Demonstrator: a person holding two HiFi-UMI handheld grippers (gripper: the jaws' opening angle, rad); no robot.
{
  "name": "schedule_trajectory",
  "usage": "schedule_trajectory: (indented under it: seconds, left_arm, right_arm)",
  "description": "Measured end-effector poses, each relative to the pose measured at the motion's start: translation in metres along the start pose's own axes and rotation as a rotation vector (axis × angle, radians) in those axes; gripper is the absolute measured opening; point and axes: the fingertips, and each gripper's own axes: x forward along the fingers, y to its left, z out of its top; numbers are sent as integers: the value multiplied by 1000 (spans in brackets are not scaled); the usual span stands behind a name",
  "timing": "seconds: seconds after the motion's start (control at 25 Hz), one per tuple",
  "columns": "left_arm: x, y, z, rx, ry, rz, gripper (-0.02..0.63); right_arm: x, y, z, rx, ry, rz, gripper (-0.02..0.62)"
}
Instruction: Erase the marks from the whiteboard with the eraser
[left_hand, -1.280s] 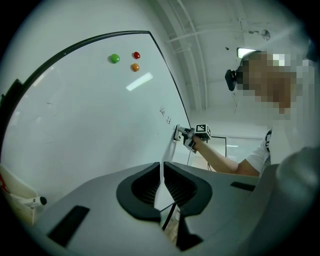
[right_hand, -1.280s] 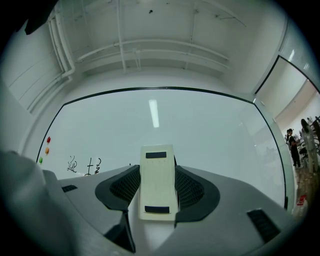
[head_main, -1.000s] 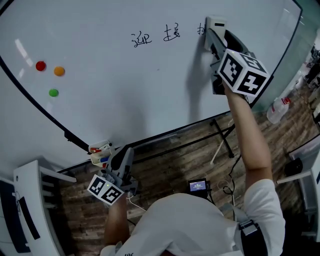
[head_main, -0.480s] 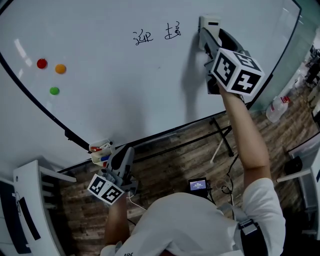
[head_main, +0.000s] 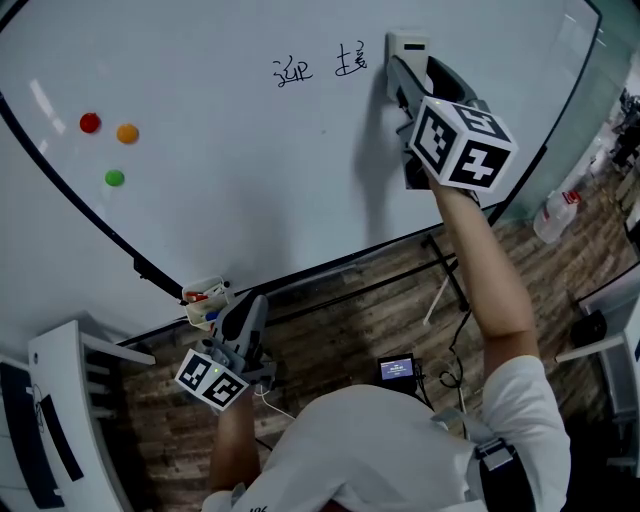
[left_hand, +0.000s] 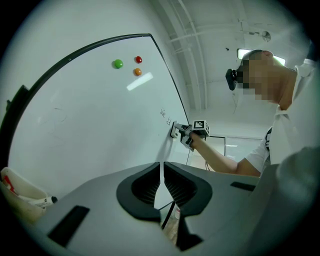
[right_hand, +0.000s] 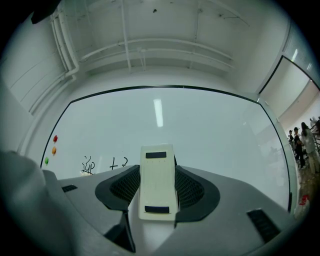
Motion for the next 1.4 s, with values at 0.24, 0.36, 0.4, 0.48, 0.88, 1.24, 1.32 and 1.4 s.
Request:
schedule_trajectory:
  seconds: [0.24, 0.36, 0.4, 0.48, 0.88, 1.24, 1.32, 1.4]
  left_arm:
    - [-6, 3, 0, -5, -1, 2, 14]
    - [-8, 3, 0, -5, -1, 0, 15]
    - [-9, 3, 1, -5, -1, 0, 14]
    - [-10, 3, 1, -5, -3, 0, 15]
    - [-17, 6, 3, -9, -15, 2, 15]
    - [-22, 7, 4, -17, -19, 1, 14]
    - [-23, 8, 4, -18, -20, 1, 14]
    - [-23, 8, 4, -19, -19, 0, 15]
  right_arm:
    - [0, 9, -1, 9, 1, -3, 239]
    - [0, 16, -1, 12, 2, 3, 239]
    - [0, 19, -1, 13, 2, 5, 239]
    - [-1, 23, 0, 16, 0, 8, 239]
    - [1, 43, -1, 30, 4, 15, 239]
    - [2, 73, -2, 3, 6, 43, 239]
    - [3, 75, -2, 4, 5, 43, 239]
    - [3, 76, -2, 5, 5, 42, 239]
